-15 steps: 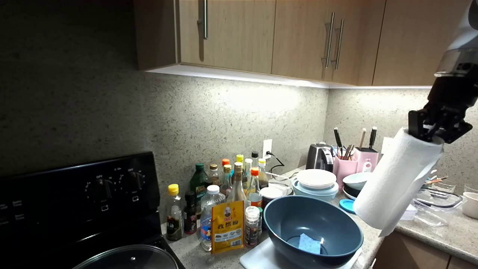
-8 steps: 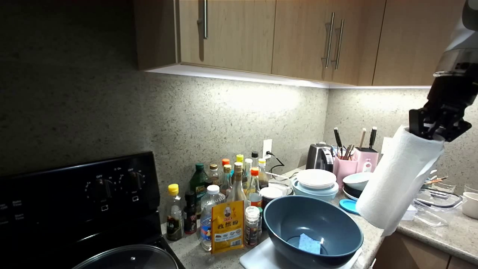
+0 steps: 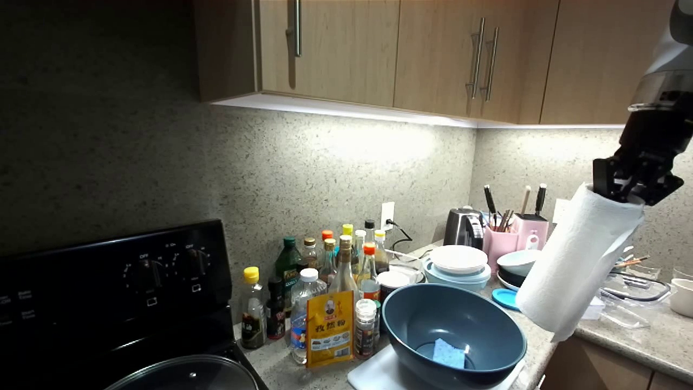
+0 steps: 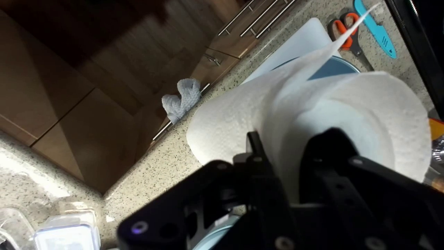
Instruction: Pick up the kitchen paper from the bowl and put it on the counter
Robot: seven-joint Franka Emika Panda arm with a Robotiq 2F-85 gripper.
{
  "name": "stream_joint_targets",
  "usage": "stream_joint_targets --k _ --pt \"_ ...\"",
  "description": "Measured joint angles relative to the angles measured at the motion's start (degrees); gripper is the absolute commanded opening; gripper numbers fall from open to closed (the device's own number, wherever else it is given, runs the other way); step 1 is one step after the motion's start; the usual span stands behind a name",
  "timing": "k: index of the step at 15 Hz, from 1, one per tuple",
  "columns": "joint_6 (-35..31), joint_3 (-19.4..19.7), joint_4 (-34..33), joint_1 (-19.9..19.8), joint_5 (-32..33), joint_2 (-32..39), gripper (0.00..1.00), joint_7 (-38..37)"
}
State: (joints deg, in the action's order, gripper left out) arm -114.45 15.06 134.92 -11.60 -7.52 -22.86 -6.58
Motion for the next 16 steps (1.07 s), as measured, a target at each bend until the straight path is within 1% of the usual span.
stream_joint_targets --k 4,7,12,16 --pt "0.19 0.69 -0.03 0.01 -2.19 0.49 0.03 1.2" --pt "1.2 3.32 -0.75 0.01 -6.78 2.26 0.03 5.1" --pt "5.47 8.21 -4.01 -0.49 -12.62 7.06 0.03 9.82" --pt "8.5 9.42 -6.76 -1.63 -14.87 10.67 0.03 11.09"
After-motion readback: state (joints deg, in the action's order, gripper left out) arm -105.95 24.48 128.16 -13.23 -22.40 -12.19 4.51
